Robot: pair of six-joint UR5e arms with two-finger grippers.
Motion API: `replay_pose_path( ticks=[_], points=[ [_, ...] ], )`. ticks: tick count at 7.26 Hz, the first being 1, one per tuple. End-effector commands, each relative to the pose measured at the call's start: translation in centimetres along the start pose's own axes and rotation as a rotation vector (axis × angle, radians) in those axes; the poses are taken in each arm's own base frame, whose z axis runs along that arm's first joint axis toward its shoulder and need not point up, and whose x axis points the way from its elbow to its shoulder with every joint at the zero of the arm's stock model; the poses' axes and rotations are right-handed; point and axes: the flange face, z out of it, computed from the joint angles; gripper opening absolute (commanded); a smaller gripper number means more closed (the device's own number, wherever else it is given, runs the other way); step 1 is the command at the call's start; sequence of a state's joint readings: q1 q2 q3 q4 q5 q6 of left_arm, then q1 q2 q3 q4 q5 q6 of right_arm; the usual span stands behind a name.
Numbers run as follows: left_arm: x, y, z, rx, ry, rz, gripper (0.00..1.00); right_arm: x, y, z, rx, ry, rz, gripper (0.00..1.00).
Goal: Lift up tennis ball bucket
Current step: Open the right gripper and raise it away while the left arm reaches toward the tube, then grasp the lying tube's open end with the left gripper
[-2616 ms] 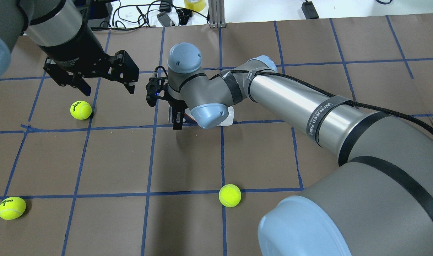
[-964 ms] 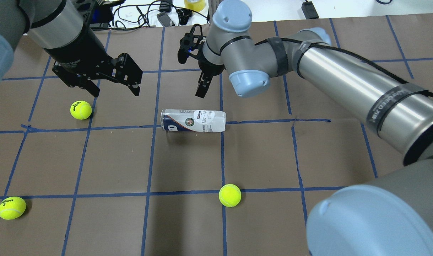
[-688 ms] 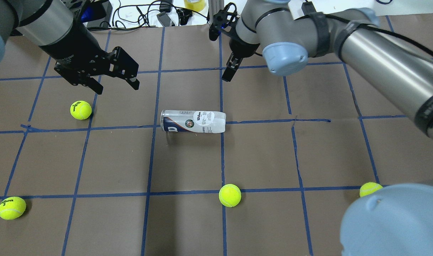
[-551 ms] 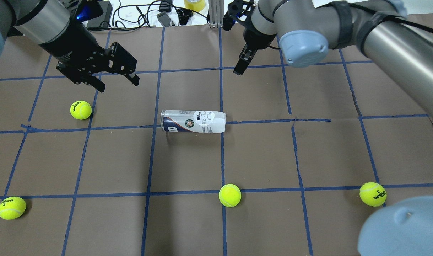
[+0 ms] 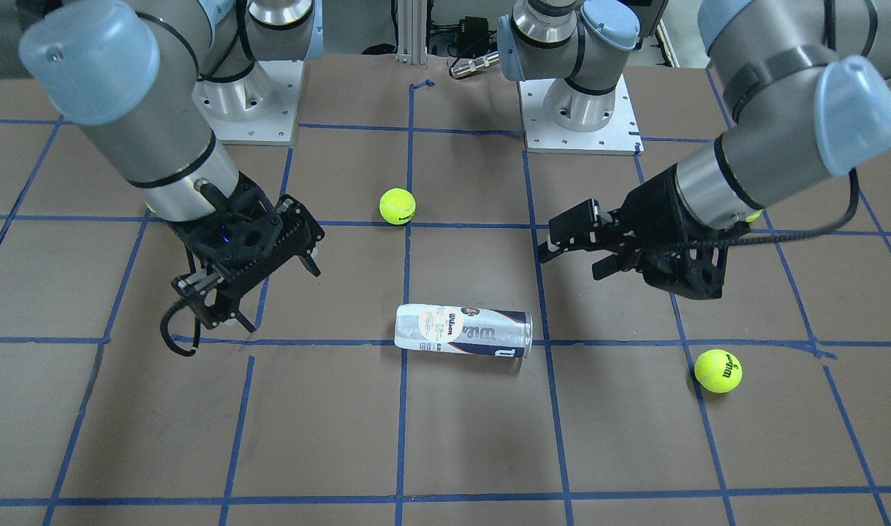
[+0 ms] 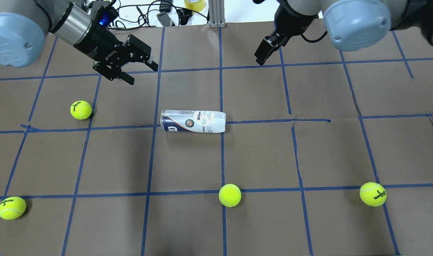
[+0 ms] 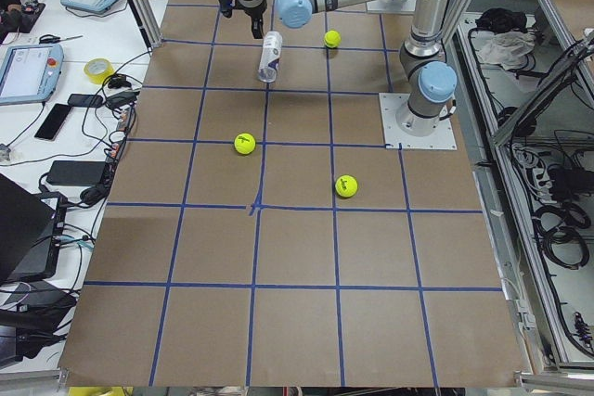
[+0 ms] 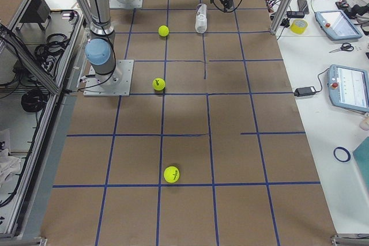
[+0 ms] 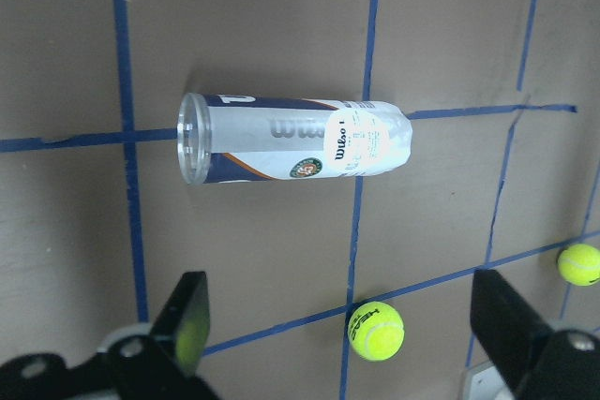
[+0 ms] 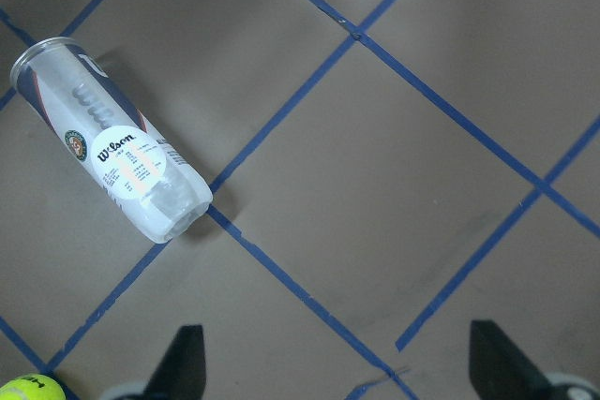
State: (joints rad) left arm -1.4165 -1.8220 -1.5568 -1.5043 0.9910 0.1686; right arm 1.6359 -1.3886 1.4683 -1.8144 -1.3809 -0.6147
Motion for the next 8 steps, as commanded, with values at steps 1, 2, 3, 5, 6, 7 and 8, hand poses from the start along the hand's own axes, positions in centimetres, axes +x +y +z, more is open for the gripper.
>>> replay_pose_path(
  ticks=[1, 2, 3, 5, 6, 7, 8],
  points=[
    [-5.3, -3.9, 5.5, -0.029, 0.083, 0.012, 1.00, 0.1, 3.1, -7.6, -0.002, 0.131, 0.174, 1.00],
    [-8.8, -4.9, 7.0, -0.059, 0.104, 0.036, 1.00, 0.1, 4.6, -8.2, -0.083, 0.181, 0.223, 1.00],
    [-11.3, -4.9, 9.3, -0.088, 0.146, 0.040, 1.00, 0.2, 5.5, -7.5, -0.143, 0.185, 0.348, 1.00],
    [-14.5, -3.7, 12.3, -0.130, 0.197, 0.041, 1.00, -0.8, 5.9, -10.2, -0.097, 0.198, 0.399, 1.00],
    [-15.1, -2.5, 14.1, -0.148, 0.237, 0.019, 1.00, -1.0, 6.5, -10.0, -0.111, 0.200, 0.406, 1.00],
    [-15.0, -2.0, 15.0, -0.135, 0.293, 0.001, 1.00, -1.0, 6.5, -9.6, -0.119, 0.197, 0.425, 1.00],
    [-14.5, -2.3, 14.8, -0.119, 0.319, 0.003, 0.90, -0.4, 6.5, -9.1, -0.115, 0.193, 0.499, 1.00]
  ],
)
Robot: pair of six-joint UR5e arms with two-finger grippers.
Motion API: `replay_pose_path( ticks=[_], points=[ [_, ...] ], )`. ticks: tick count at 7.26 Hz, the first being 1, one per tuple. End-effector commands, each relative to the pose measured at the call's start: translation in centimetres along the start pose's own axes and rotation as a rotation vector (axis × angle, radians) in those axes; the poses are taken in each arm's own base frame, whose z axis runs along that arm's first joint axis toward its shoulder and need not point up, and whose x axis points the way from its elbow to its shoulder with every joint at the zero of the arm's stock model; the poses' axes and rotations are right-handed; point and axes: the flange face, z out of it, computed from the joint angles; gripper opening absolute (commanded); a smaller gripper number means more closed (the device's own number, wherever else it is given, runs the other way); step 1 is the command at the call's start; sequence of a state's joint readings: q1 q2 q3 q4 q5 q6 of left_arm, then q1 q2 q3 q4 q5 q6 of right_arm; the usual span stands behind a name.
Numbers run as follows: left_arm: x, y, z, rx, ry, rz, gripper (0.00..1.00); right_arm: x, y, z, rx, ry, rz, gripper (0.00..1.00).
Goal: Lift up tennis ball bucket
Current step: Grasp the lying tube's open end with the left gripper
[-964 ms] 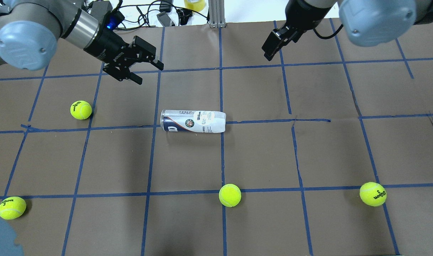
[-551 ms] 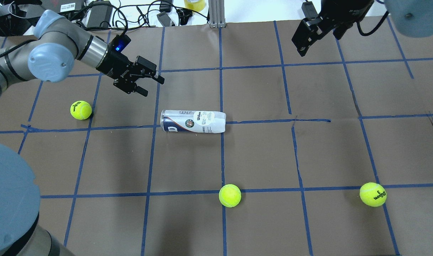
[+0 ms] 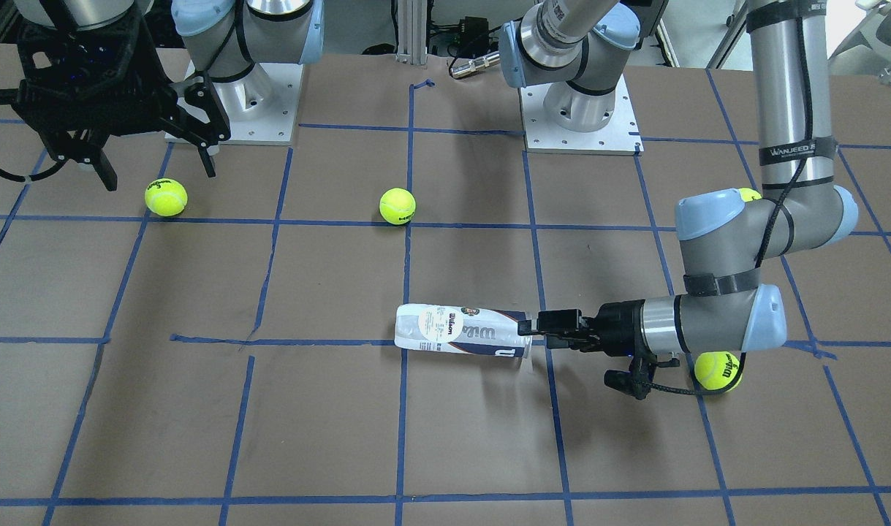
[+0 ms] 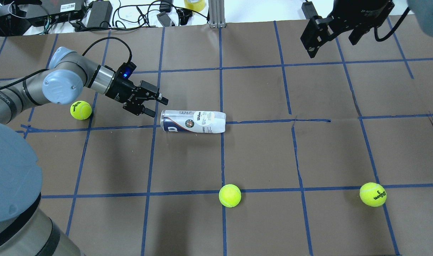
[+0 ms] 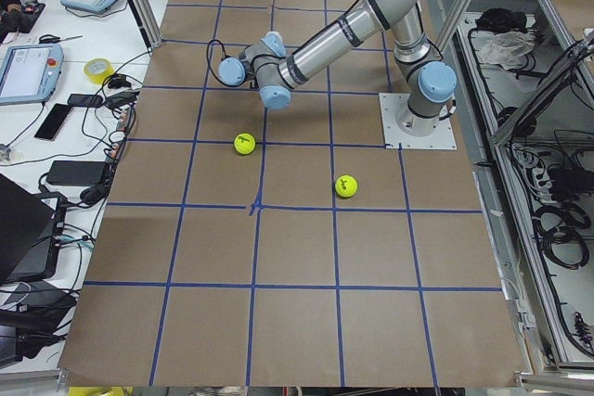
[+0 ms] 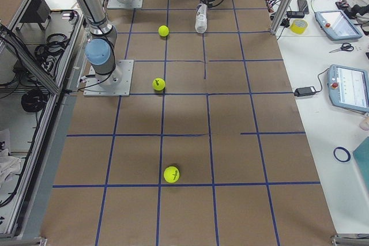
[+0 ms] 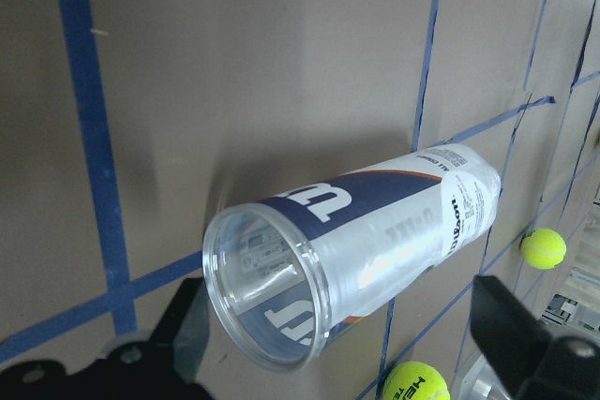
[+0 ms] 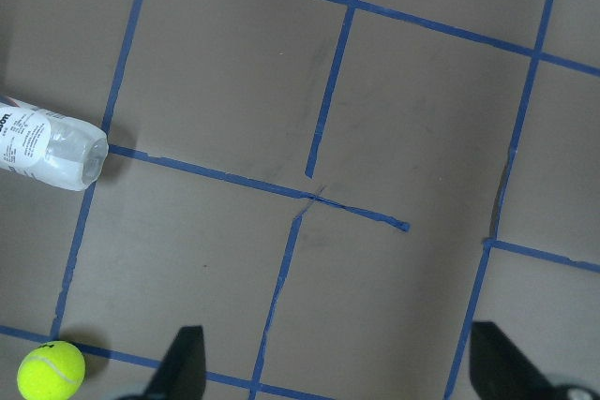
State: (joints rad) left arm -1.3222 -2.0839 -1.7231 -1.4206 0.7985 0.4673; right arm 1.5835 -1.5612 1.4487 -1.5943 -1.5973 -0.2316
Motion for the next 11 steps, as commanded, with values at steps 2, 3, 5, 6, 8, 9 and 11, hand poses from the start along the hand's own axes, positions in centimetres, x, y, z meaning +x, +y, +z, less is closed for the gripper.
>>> replay_pose_path(
  ticks=[2, 3, 5, 6, 8, 9, 11],
  points=[
    [-0.3, 0.6, 1.4, 0.009, 0.078, -0.020, 0.83, 1.0, 0.0, 1.1, -0.020, -0.007, 0.078, 1.00],
    [-0.3, 0.7, 1.9, -0.001, 0.080, -0.020, 0.77, 0.9, 0.2, 2.3, -0.043, -0.012, 0.077, 1.00],
    [-0.8, 1.0, 2.5, -0.009, 0.086, -0.030, 0.64, 0.9, 0.4, 2.3, -0.044, -0.012, 0.082, 1.00],
    [-0.9, 0.8, 2.5, -0.007, 0.089, -0.030, 0.53, 0.9, 0.4, 2.5, -0.050, -0.015, 0.109, 1.00],
    [-0.8, 0.8, 2.4, -0.004, 0.090, -0.035, 0.15, 0.6, 0.5, 1.9, -0.036, -0.014, 0.138, 1.00],
    [0.1, 0.9, 2.0, 0.021, 0.129, -0.039, 0.04, 0.3, 0.5, 1.9, -0.028, -0.034, 0.138, 1.00],
    [3.1, 1.2, 1.2, 0.050, 0.166, -0.050, 0.00, 0.3, 0.4, 2.0, -0.030, -0.047, 0.143, 1.00]
  ],
)
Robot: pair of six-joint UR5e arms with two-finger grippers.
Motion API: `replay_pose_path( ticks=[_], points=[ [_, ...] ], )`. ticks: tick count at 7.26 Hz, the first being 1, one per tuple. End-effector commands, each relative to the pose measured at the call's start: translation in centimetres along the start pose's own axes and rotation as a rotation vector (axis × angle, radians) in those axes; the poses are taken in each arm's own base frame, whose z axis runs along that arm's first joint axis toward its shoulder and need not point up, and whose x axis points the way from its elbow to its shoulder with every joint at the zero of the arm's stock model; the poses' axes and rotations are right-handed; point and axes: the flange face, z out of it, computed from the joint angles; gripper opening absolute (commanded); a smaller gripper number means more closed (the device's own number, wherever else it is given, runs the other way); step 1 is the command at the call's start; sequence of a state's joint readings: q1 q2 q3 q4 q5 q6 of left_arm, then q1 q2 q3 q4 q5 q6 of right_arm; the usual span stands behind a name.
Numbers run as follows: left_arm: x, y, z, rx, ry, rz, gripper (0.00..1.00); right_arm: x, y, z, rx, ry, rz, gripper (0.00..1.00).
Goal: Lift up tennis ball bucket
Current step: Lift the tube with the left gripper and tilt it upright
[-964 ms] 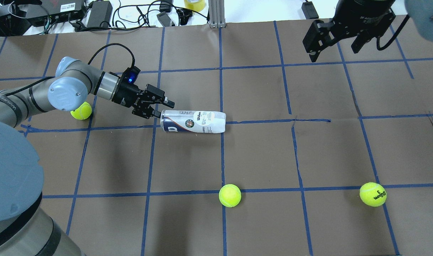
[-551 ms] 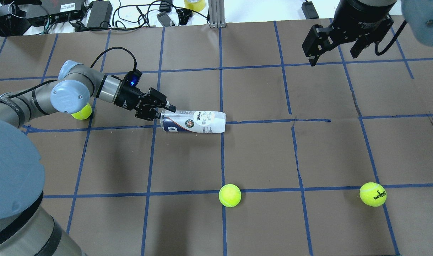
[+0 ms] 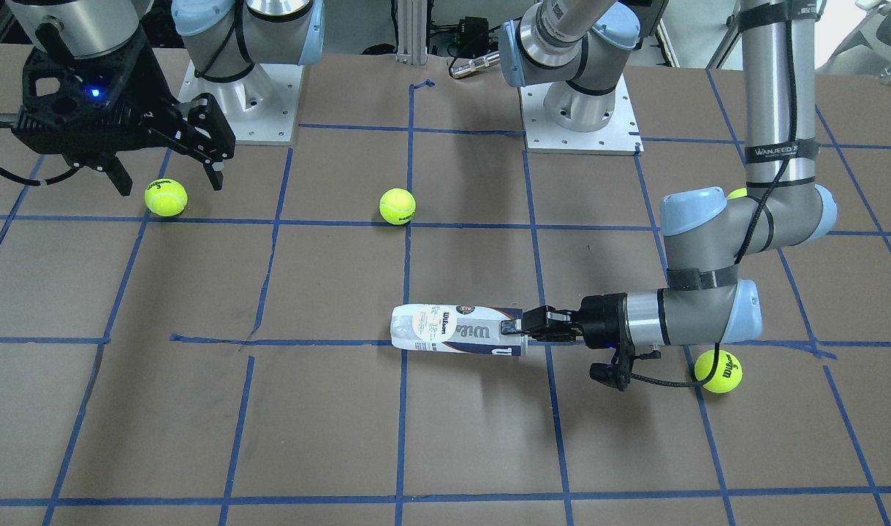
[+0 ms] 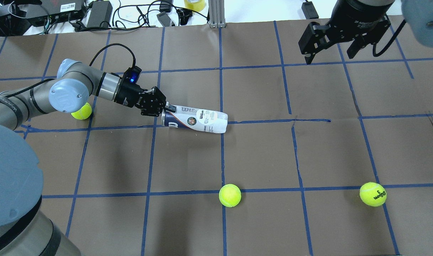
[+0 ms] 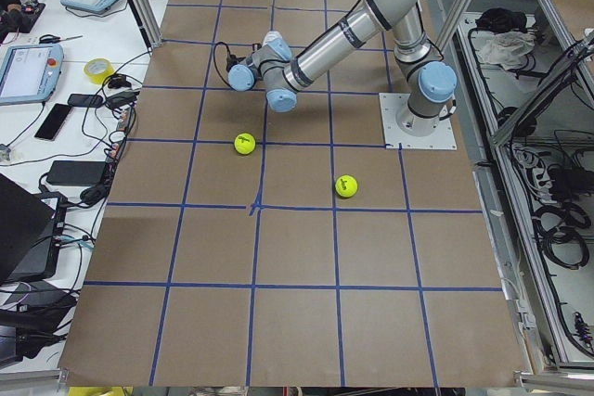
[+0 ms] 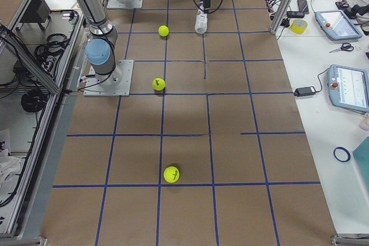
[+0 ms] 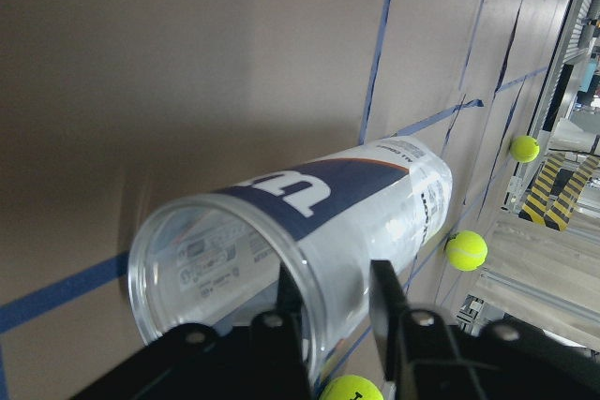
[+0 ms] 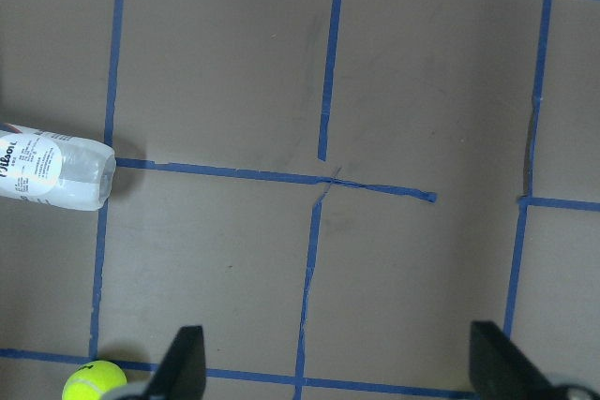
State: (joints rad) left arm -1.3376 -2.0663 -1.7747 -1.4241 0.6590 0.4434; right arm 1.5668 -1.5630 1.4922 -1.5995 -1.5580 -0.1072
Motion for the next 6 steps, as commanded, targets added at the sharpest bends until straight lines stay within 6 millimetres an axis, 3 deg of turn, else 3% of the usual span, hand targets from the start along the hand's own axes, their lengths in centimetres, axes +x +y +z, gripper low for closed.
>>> replay_pose_path(
  ticks=[1, 2, 4, 5, 6],
  points=[
    [4.8, 0.7, 0.4, 0.024, 0.046, -0.041, 0.00, 0.3, 0.0, 0.2, -0.010, 0.006, -0.006, 1.00],
    [8.0, 1.1, 1.1, 0.027, 0.050, -0.090, 0.00, 0.3, 0.0, 0.2, -0.011, 0.006, -0.003, 1.00],
    [15.1, 1.2, -0.6, 0.072, 0.060, -0.105, 0.00, 0.4, 0.1, 0.1, -0.012, 0.009, 0.002, 1.00],
    [19.6, 1.8, -1.0, 0.098, 0.005, -0.034, 0.00, 0.4, 0.1, 0.1, -0.010, 0.009, 0.002, 1.00],
    [21.6, 1.6, -1.0, 0.175, -0.182, 0.016, 0.00, 0.4, 0.0, 0.1, -0.009, 0.009, 0.002, 1.00]
  ],
)
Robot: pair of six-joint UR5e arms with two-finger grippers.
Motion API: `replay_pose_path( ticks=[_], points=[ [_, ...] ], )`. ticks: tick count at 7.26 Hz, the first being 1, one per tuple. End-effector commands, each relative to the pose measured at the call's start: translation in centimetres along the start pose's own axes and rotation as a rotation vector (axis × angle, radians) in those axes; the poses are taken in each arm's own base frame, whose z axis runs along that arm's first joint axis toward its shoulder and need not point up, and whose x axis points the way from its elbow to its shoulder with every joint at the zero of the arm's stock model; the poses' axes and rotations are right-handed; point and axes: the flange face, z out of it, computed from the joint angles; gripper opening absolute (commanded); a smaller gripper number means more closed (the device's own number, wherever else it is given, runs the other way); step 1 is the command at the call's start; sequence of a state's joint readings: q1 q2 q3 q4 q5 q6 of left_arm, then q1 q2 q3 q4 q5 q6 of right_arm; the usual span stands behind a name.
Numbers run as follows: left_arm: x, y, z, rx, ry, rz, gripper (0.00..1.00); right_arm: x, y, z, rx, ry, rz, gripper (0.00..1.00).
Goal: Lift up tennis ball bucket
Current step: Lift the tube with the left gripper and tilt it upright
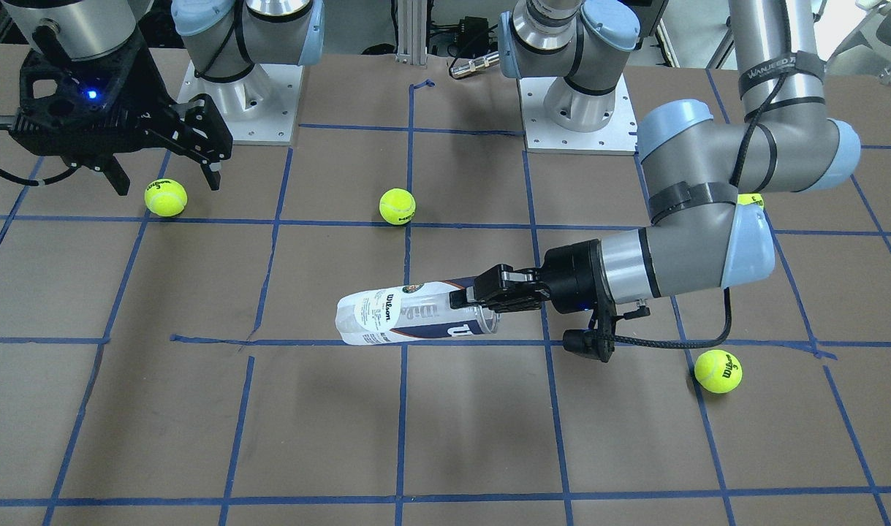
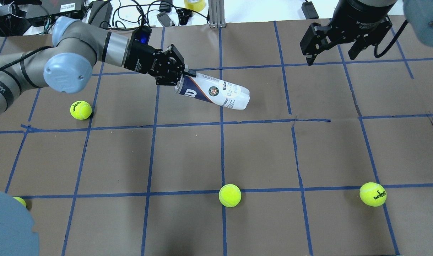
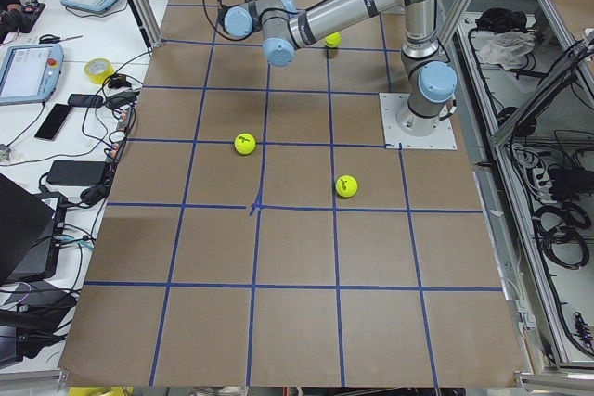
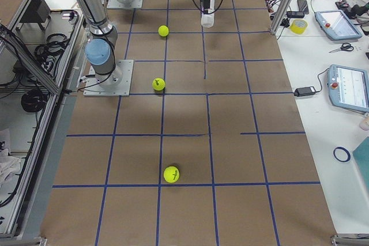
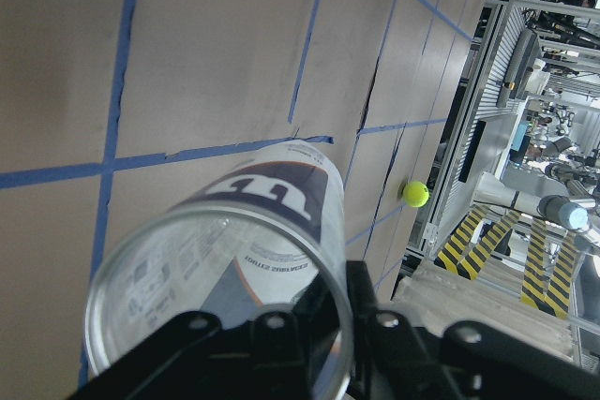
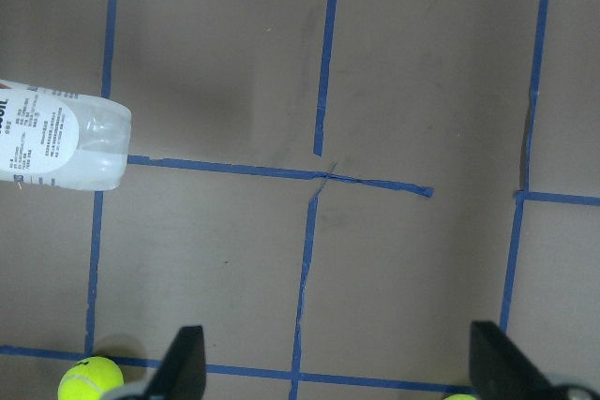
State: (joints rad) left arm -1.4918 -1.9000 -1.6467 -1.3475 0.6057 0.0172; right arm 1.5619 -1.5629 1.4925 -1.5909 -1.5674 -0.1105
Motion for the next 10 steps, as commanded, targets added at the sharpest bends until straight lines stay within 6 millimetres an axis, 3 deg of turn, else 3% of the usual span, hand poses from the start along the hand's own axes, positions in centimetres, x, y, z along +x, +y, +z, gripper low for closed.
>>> replay_pose_path(
  ticks=[1, 3, 4, 7, 9, 10],
  points=[
    [6.8, 0.2, 0.4, 0.182, -0.232, 0.152, 0.00, 0.0, 0.0, 0.0, 0.000, 0.000, 0.000, 1.00],
    [9.9, -0.2, 1.9, 0.251, -0.530, 0.270, 0.00, 0.0, 0.0, 0.0, -0.003, 0.000, 0.000, 1.00],
    [10.6, -0.2, 2.2, 0.213, -0.673, 0.301, 0.00, 0.0, 0.0, 0.0, -0.003, 0.000, 0.000, 1.00],
    [13.2, -0.3, 6.1, 0.077, -1.063, 0.491, 0.00, 0.0, 0.0, 0.0, -0.003, 0.000, 0.000, 1.00],
    [12.1, -2.1, 8.2, 0.058, -1.173, 0.586, 0.00, 0.0, 0.0, 0.0, -0.003, -0.002, 0.000, 1.00],
    [10.6, -2.9, 9.4, 0.025, -1.178, 0.605, 0.00, 0.0, 0.0, 0.1, -0.004, -0.002, 0.000, 1.00]
  ],
)
